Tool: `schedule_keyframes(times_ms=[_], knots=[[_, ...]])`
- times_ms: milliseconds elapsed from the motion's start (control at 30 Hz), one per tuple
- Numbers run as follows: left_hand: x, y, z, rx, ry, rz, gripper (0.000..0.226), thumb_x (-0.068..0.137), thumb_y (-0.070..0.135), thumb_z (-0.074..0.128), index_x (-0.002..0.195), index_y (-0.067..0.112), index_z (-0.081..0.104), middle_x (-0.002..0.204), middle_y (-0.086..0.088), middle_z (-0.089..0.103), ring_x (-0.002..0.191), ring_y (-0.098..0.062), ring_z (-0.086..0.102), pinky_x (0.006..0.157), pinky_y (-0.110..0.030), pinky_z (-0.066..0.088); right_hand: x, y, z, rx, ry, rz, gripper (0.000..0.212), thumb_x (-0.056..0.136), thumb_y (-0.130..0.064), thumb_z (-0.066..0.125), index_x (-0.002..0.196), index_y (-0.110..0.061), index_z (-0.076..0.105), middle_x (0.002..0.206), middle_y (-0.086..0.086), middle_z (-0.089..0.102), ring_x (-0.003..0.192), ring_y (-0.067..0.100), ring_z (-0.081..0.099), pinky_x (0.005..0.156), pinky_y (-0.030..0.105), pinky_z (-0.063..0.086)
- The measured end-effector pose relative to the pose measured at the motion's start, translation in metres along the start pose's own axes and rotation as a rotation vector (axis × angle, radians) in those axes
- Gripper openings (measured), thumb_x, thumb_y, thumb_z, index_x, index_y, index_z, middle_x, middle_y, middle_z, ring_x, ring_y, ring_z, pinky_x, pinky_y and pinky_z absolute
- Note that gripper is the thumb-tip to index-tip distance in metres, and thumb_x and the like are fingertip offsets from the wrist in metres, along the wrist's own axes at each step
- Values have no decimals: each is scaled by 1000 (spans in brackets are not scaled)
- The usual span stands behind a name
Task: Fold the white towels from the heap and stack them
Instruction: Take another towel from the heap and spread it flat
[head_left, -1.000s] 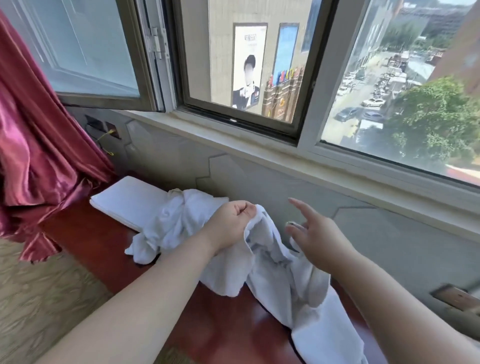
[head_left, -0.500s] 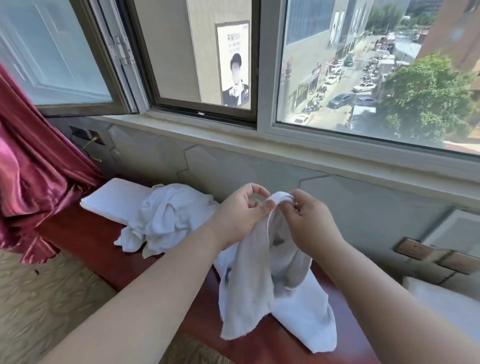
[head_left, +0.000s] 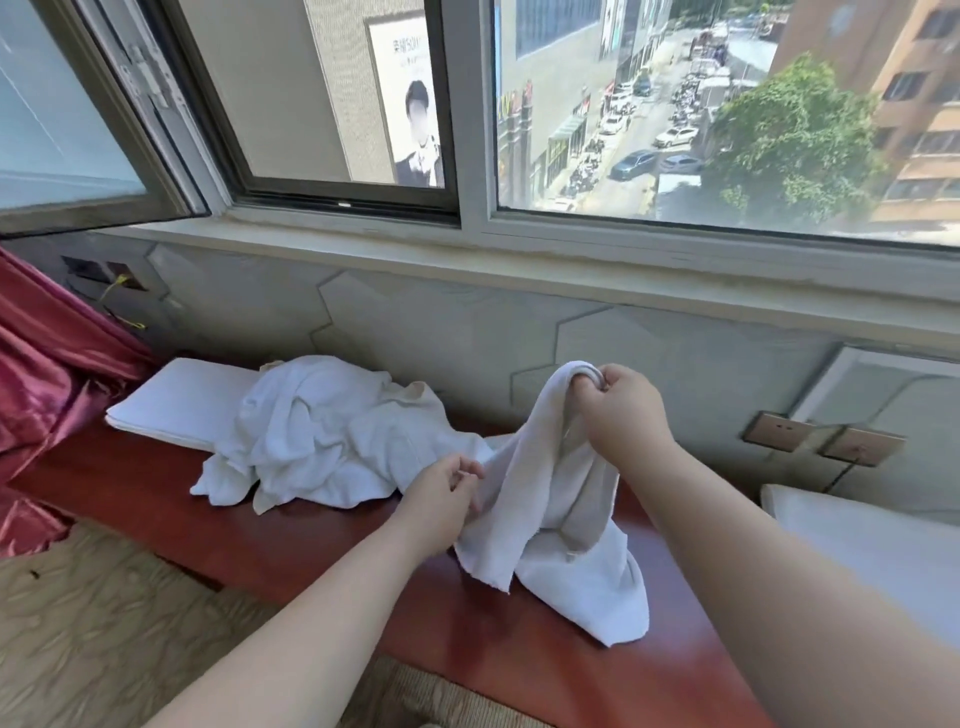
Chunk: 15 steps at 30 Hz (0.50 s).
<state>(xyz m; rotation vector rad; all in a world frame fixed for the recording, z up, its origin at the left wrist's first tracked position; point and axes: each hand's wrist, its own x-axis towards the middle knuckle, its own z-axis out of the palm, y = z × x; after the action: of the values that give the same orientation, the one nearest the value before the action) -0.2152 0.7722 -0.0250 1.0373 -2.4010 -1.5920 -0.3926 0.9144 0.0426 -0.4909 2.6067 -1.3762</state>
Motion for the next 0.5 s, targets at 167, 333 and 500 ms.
schedule_keyframes(times_ms=[167, 333, 500], knots=[[1, -2, 7, 75, -171, 132, 51, 88, 43, 75, 130, 35, 47, 118, 23, 59, 105, 11, 56, 83, -13, 45, 7, -8, 13, 20, -8, 59, 28, 92, -28, 55, 69, -16, 45, 61, 2, 38, 58, 20, 35, 53, 33, 30], [28, -5, 17, -5, -77, 97, 8, 96, 45, 61, 102, 44, 55, 95, 24, 66, 90, 5, 60, 72, -13, 41, 9, -30, 41, 33, -41, 58, 23, 90, -31, 57, 73, -18, 48, 66, 4, 38, 60, 19, 35, 55, 32, 29], [59, -5, -9, -416, -239, 18, 21, 85, 29, 75, 97, 19, 61, 88, -5, 71, 78, -15, 66, 73, -29, 53, 17, -33, 46, 3, 17, 122, 24, 94, -38, 60, 110, -20, 63, 92, 0, 68, 85, 24, 63, 66, 32, 43]])
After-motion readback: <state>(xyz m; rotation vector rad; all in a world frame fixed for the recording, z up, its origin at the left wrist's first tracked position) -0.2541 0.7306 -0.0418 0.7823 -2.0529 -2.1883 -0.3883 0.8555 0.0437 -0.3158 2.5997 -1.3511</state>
